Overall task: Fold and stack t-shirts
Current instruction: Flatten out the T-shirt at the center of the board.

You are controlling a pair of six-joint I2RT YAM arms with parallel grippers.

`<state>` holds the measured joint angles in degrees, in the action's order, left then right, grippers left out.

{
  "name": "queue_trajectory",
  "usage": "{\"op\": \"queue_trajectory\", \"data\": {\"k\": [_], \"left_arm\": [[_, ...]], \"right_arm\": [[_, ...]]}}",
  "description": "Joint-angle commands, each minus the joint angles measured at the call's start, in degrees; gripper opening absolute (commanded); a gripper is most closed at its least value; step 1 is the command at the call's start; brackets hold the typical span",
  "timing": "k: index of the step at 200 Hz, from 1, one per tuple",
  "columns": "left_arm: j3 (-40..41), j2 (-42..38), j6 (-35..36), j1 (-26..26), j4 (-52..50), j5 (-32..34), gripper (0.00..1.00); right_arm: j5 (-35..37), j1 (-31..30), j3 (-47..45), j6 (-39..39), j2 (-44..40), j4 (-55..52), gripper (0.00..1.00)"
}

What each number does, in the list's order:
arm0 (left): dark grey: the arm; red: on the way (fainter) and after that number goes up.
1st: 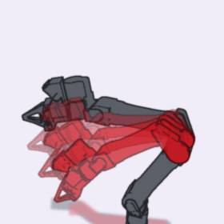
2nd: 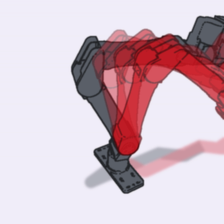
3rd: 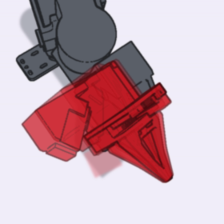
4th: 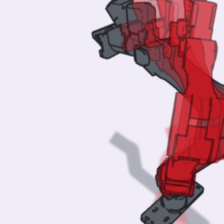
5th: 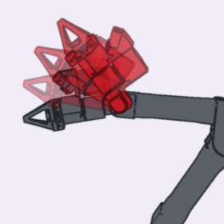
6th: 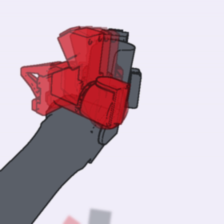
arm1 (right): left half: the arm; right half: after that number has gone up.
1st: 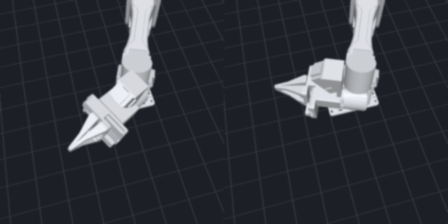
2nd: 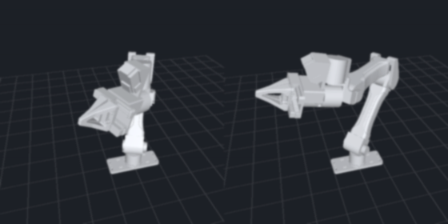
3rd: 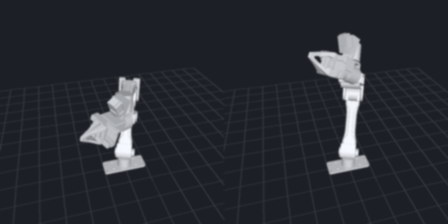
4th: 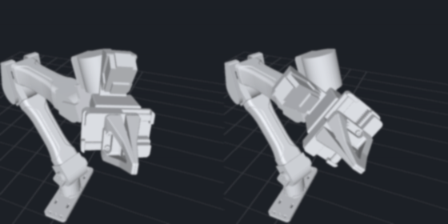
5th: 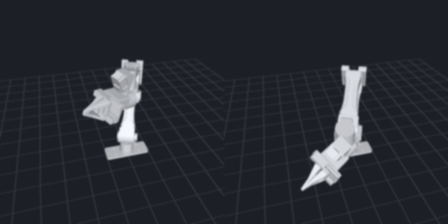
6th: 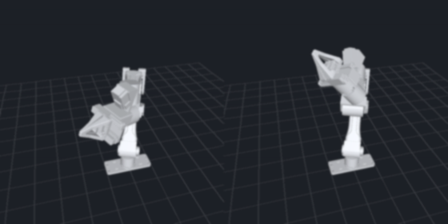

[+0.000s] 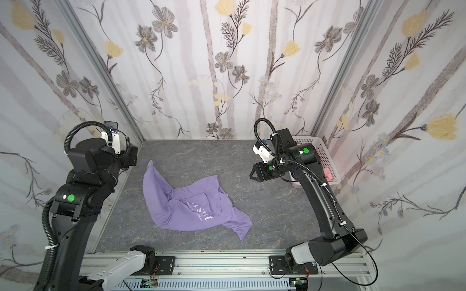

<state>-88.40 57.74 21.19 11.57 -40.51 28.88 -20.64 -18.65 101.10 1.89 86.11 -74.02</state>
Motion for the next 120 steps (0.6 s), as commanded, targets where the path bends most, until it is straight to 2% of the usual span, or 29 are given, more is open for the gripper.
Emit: {"op": "queue_trajectory", "data": {"k": [1,39,72,91,120], "left_arm": [[0.28,-0.36,-3.7,-0.06,0.66,-3.37,1.0],[2.36,-0.69,-7.42,-0.06,-1.11,-5.93,1.0],[7.2,-0.74,-12.12,-0.06,-1.22,-7.88,1.0],[11.01,0.02,-16.51,-0.06,-1.56,-5.42,1.0],[16.98,5.49,-27.28,-1.22,-5.46,1.3,1.0]], "right_arm": [[2.21,-0.79,2.9,-1.58,8.46,6.13,0.52],[2.39,-4.6,17.79,-4.32,32.08,7.39,0.47],[-3.45,-7.25,37.4,-1.01,51.43,6.25,0.45],[-3.72,-8.98,41.98,-0.39,56.21,6.16,0.44],[-4.26,-10.35,41.76,-1.36,58.53,5.99,0.45]]}}
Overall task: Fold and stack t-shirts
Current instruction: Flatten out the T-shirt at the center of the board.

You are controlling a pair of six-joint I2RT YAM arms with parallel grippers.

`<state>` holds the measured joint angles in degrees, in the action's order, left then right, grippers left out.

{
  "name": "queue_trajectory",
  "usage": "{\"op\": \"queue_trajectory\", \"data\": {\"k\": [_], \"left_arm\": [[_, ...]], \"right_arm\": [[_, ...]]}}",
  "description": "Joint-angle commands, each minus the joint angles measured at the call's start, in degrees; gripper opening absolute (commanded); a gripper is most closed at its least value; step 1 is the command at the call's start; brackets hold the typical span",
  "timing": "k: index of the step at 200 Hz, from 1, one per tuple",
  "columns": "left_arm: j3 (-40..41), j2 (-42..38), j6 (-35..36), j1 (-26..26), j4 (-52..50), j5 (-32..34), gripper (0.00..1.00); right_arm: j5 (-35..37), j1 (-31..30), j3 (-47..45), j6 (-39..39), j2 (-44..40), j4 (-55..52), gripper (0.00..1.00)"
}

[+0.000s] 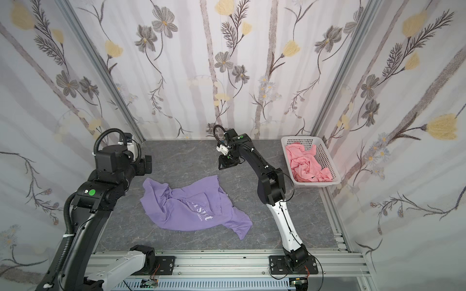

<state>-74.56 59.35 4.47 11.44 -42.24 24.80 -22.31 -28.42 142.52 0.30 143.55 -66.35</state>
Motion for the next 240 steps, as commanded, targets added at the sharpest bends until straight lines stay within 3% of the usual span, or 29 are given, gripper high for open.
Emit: {"op": "queue_trajectory", "data": {"k": [1,31,70,134,154,171,197,240], "left_arm": [[3.26,4.16,-10.9,-1.21,-3.86,5.37,1.0],[7.07,11.82,-13.99,-3.11,-2.74,7.1,1.0],[7.82,18.06,-16.67,-11.32,-3.28,-0.7,1.0],[9.17,22.83,-18.54,-15.96,-2.69,-6.21,1.0],[9.26,25.47,-18.74,-16.59,-1.83,-6.25,1.0],[9.29,27.71,-19.1,-17.4,-0.42,-6.46,1.0],[10.99,29.13,-19.26,-18.11,4.97,-5.7,1.0],[6.12,37.92,-19.65,-19.65,3.64,-5.31,1.0]], "right_arm": [[-2.63,-0.62,0.23,0.23,1.15,-1.68,0.45],[-3.25,-1.54,-0.14,-0.29,2.21,-1.68,0.45],[-3.07,-3.03,0.54,-1.27,4.64,-1.68,0.45],[-4.13,-3.4,4.02,-1.25,9.24,-1.68,0.44],[-4.3,-3.44,5.11,-1.35,9.95,-1.68,0.28],[-4.92,-3.39,5.87,-1.35,10.4,-1.64,0.0],[-4.4,-3.4,5.93,-1.88,9.96,-1.66,0.0],[-4.22,-3.2,5.92,-2.32,8.94,-1.6,0.0]]}}
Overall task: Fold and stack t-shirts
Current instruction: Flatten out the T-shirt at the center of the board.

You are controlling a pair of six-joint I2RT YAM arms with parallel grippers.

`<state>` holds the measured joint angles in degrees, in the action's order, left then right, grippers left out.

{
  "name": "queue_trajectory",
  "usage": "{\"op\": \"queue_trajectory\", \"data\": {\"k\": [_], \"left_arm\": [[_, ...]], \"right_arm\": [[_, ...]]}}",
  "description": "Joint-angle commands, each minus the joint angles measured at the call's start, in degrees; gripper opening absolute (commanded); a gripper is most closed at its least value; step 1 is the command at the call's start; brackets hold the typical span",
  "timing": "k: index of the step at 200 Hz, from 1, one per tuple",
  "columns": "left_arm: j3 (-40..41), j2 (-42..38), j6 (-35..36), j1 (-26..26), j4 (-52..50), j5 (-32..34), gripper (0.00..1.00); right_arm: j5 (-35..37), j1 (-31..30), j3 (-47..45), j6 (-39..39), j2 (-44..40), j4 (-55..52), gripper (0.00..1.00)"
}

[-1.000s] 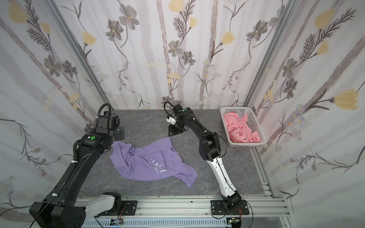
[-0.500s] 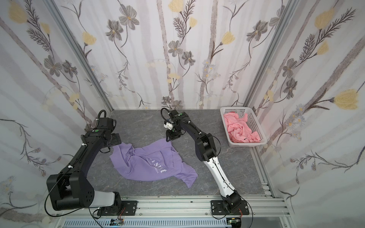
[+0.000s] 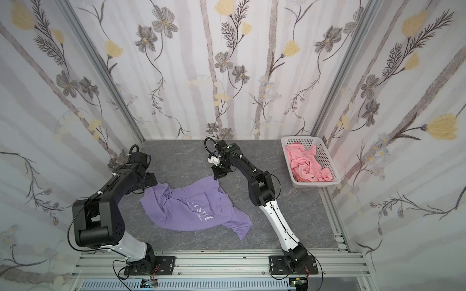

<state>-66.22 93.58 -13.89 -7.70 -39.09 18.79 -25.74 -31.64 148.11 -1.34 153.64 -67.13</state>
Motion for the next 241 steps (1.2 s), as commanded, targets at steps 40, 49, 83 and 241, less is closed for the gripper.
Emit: {"op": "queue_trajectory", "data": {"k": [40,49,83,241], "left_arm": [[-3.61,8.32,-2.72,-1.98,1.11,0.2,1.0],[-3.53,8.67,-2.72,-2.09,1.56,0.34,1.0],[-3.79,10.06,-2.41,-2.17,1.69,0.54,1.0],[-7.54,16.27,0.87,-4.16,3.52,-8.16,0.0]], "right_arm": [[-2.0,-0.03,0.36,-0.48,-1.33,-0.72,0.0],[-2.21,-0.02,0.41,-0.51,-1.2,-0.72,0.0],[-1.78,-0.08,0.41,0.47,-0.85,-0.85,0.48],[-0.49,-0.27,1.57,2.39,-0.59,-0.81,0.0]]}}
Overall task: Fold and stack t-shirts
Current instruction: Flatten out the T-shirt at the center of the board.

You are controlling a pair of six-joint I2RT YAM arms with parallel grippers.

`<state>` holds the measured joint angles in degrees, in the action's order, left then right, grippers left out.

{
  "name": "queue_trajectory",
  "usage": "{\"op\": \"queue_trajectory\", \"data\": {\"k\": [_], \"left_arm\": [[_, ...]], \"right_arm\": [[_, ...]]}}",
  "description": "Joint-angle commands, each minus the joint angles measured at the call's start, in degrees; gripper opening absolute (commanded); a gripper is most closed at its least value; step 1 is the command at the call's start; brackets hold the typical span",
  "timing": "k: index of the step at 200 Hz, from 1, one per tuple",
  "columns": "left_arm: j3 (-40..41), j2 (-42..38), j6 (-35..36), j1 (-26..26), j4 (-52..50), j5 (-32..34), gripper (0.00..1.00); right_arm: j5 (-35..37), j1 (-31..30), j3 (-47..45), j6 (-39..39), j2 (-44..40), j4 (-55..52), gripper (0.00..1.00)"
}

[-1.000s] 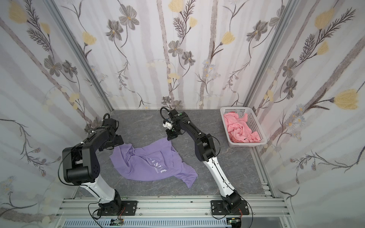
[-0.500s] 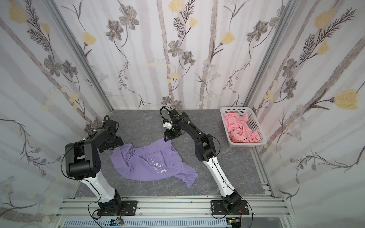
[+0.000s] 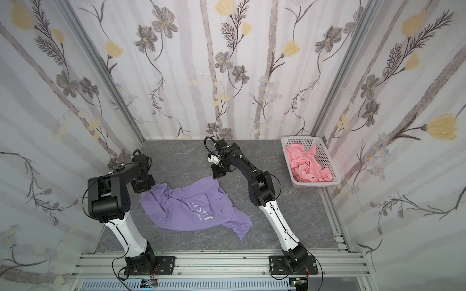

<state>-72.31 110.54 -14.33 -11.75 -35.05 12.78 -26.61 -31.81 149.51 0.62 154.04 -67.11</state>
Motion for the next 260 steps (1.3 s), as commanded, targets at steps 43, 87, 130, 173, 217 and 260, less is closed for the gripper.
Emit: {"op": "queue_trajectory", "data": {"k": [43,87,130,173,217,260], "left_arm": [[-5.84,-8.34,2.65,-0.18,-4.06,-7.41,0.0],[-14.95,-19.32,4.6,-0.16,-7.57,-8.29,0.0],[-24.53,-25.6,6.71,-0.14,-11.53,-5.82,0.0],[-28.41,-32.24,9.08,-0.21,-9.39,1.31,0.0],[-35.28,-34.9,10.23,-0.21,-10.82,-0.09,0.0],[-38.21,-38.12,10.23,-0.24,-13.83,0.57,0.0]], "right_arm": [[4.22,0.73,0.2,0.18,-2.81,-0.92,0.0],[10.97,5.27,0.25,-1.56,-11.31,-1.46,0.0],[21.89,9.11,0.74,-5.72,-23.92,-1.49,0.0],[32.09,12.9,6.77,-10.58,-34.62,-1.51,0.0],[32.66,16.61,8.62,-11.57,-44.57,-1.18,0.0],[30.96,16.35,2.39,-9.5,-55.99,-1.4,0.0]]}}
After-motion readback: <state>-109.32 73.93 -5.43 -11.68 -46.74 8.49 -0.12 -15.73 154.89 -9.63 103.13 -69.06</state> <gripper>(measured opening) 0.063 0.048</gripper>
